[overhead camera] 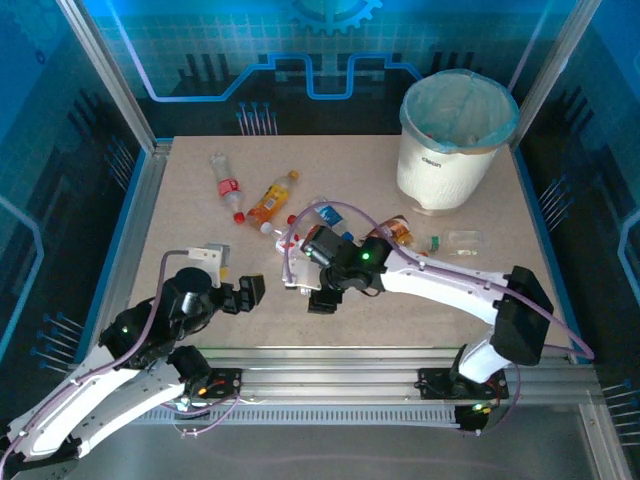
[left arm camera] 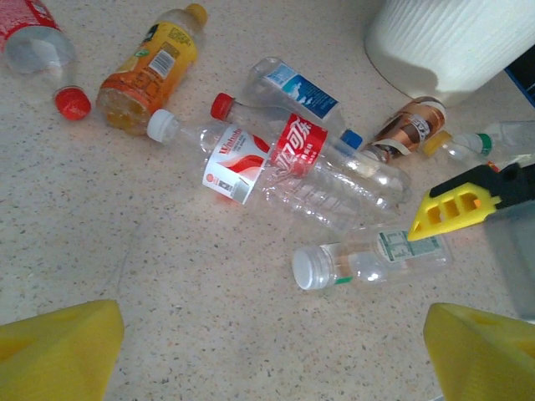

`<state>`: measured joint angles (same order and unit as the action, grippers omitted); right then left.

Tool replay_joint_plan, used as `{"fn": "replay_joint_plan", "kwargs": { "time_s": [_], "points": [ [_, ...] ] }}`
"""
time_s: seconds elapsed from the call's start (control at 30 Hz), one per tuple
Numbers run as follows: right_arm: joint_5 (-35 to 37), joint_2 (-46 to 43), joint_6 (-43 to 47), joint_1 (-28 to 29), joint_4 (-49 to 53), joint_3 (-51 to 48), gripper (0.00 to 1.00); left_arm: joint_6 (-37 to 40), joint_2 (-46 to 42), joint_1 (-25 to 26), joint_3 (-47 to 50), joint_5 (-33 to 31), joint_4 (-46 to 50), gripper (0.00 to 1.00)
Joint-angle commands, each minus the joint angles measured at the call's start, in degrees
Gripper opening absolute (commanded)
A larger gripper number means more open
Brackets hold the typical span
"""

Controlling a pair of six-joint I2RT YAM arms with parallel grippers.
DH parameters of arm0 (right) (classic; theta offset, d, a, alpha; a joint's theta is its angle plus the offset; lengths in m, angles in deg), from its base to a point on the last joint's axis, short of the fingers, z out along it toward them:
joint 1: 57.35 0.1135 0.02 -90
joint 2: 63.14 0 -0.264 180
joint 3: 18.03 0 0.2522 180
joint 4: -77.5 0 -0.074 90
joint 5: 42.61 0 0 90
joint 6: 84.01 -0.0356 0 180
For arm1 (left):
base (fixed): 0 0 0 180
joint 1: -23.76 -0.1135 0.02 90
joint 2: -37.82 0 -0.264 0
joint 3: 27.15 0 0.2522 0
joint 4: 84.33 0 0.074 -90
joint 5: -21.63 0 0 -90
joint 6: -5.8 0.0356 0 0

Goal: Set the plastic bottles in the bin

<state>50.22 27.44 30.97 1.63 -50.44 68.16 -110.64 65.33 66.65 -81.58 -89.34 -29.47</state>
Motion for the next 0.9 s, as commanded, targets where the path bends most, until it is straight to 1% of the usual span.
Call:
{"fn": "replay_joint_plan", "kwargs": {
  "time_s": [0.0,0.1,0.2,0.3,0.43,0.5,0.6,0.87],
  "points": [
    [2.9,4.4,4.7,0.4,-0.7,3.2,0.73,1.0,-0.5,-0.3,2.0,-3.9,1.7,0.95],
    [3.6,8.3,6.8,0.5,0.6,6.3,0.72,1.0,-0.6,-0.4,2.2,-7.2,2.7,0.97],
    [5.6,11.4,7.8,0.6,1.2,8.3,0.72,-0.8,-0.9,-0.3,1.9,-12.5,5.3,0.99],
    [6.4,13.9,8.2,0.6,1.1,9.7,0.74,-3.7,-1.3,-0.3,2.0,-18.0,7.8,0.99],
    [6.7,16.8,8.7,0.7,1.0,10.8,0.74,-5.9,-1.7,-0.2,2.3,-21.9,8.7,0.99],
    [7.2,18.3,9.0,0.7,1.5,11.5,0.74,-8.9,-1.9,-0.2,2.5,-24.8,10.4,0.99],
    [7.9,20.3,9.6,0.7,2.3,12.2,0.75,-11.2,-2.3,-0.3,2.7,-27.1,11.9,0.99],
    [8.9,24.3,10.2,0.3,2.9,13.6,0.76,-10.5,-3.2,-0.2,3.2,-26.7,10.9,0.99]
  ]
}}
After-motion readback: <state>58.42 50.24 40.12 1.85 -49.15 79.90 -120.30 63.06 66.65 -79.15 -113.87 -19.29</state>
